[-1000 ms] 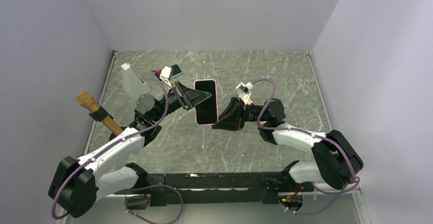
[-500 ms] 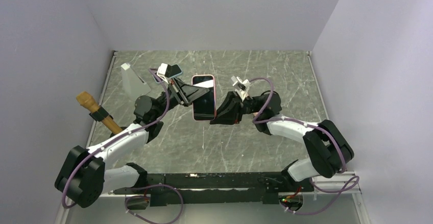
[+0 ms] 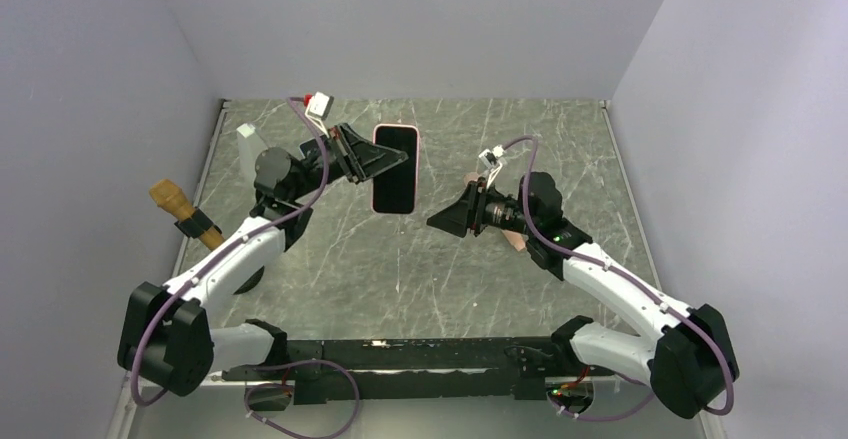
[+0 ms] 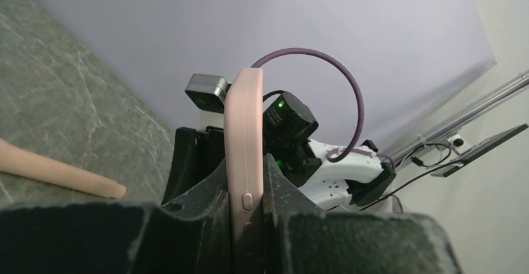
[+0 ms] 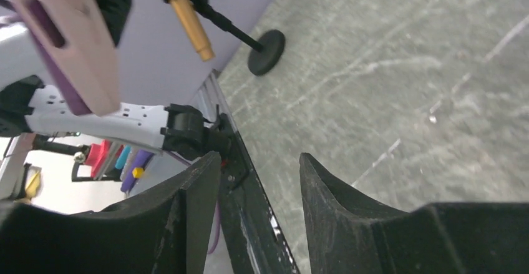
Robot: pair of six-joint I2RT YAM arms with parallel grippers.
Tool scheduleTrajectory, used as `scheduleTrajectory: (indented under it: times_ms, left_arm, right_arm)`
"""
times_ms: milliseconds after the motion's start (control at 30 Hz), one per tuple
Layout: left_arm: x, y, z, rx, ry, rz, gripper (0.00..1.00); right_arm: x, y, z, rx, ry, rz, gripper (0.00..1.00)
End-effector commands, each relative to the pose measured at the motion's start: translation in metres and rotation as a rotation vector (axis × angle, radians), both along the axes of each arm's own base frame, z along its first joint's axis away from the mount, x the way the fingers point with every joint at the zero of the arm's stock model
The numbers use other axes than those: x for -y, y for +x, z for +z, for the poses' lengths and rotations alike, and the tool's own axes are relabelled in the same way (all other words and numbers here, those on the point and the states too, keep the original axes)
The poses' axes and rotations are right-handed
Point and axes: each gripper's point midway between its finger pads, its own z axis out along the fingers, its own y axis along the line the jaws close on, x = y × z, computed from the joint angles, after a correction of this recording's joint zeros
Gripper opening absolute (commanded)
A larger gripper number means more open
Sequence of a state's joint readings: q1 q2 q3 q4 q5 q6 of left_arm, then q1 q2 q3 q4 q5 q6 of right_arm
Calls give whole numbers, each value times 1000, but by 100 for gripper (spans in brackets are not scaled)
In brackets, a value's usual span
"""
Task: Take the phone out of the phone case
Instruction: Remove the phone case from the phone.
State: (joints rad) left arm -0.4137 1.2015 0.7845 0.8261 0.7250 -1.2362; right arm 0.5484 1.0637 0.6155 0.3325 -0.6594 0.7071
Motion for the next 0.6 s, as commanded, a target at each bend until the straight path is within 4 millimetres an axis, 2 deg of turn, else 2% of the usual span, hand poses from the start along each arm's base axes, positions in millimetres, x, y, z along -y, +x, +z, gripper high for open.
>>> scheduleTrajectory:
  times_ms: [0, 33, 100, 167, 300, 467, 567]
  left_arm:
    - [-7, 5, 23, 186, 18, -32, 0]
    - [-12, 10, 14, 144, 14, -34, 0]
    - [-28, 13, 9, 144, -38, -13, 0]
    - [-35, 23, -3, 100, -8, 27, 0]
    - [-31, 38, -14, 80, 87, 74, 0]
    - [-32, 43, -24, 79, 60, 60, 0]
    - [-42, 46, -33, 61, 35, 85, 0]
  right_arm:
    - [8, 4, 17, -29, -72, -52, 54]
    - [5, 4, 24, -34, -43, -43, 53]
    - [-2, 3, 33, -63, 23, -18, 50]
    - [-8, -2, 43, -72, 107, 18, 48]
    - [-19, 0, 58, -38, 155, 55, 47]
    - [-39, 12, 65, -40, 171, 78, 46]
    - [-45, 10, 70, -32, 195, 92, 45]
